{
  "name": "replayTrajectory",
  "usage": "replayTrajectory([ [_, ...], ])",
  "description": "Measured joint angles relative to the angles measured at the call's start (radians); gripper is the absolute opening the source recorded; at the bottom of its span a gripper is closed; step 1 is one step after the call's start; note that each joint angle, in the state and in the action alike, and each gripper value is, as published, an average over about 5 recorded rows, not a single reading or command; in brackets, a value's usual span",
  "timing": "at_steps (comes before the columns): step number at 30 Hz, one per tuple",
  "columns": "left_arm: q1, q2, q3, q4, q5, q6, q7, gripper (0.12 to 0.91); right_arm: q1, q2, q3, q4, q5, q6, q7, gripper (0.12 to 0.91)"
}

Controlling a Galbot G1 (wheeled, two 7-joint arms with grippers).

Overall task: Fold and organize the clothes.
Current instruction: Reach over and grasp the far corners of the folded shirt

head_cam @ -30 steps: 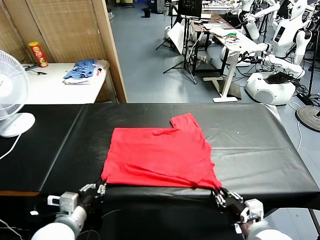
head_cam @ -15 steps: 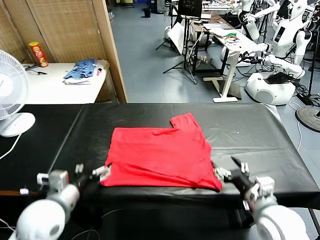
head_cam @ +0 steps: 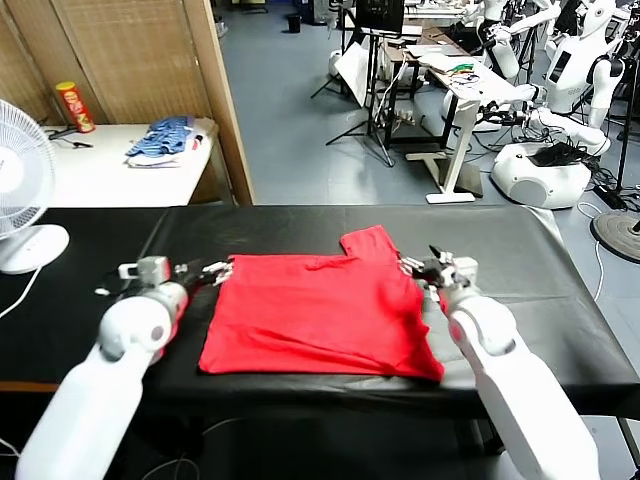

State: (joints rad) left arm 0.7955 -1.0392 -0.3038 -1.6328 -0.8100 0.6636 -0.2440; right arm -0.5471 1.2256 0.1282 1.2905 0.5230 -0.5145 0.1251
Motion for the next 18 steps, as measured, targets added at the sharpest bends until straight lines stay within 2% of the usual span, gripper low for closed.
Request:
replayTrajectory([
  [6,-0.097,-0.040,0.046,0.167,0.021,0.018,0.014,0.798,0.092,0.075,-0.002,-0.145,-0.026,-0.038,-0.011,0.798],
  [12,-0.153,-0.065,0.063,0.267,0.020,0.024,0.027,0.798,0.122,0.120,0.019,-0.233,-0.029,-0.045,-0.020,0.795],
  [15,-0.171,-0.074,0.068,0.300,0.022,0.024,0.031,0.798,0.127,0.132,0.031,-0.260,-0.027,-0.046,-0.021,0.749],
  [18,-0.185,-0.083,0.069,0.327,0.022,0.023,0.041,0.746,0.130,0.136,0.039,-0.278,-0.025,-0.045,-0.024,0.618],
])
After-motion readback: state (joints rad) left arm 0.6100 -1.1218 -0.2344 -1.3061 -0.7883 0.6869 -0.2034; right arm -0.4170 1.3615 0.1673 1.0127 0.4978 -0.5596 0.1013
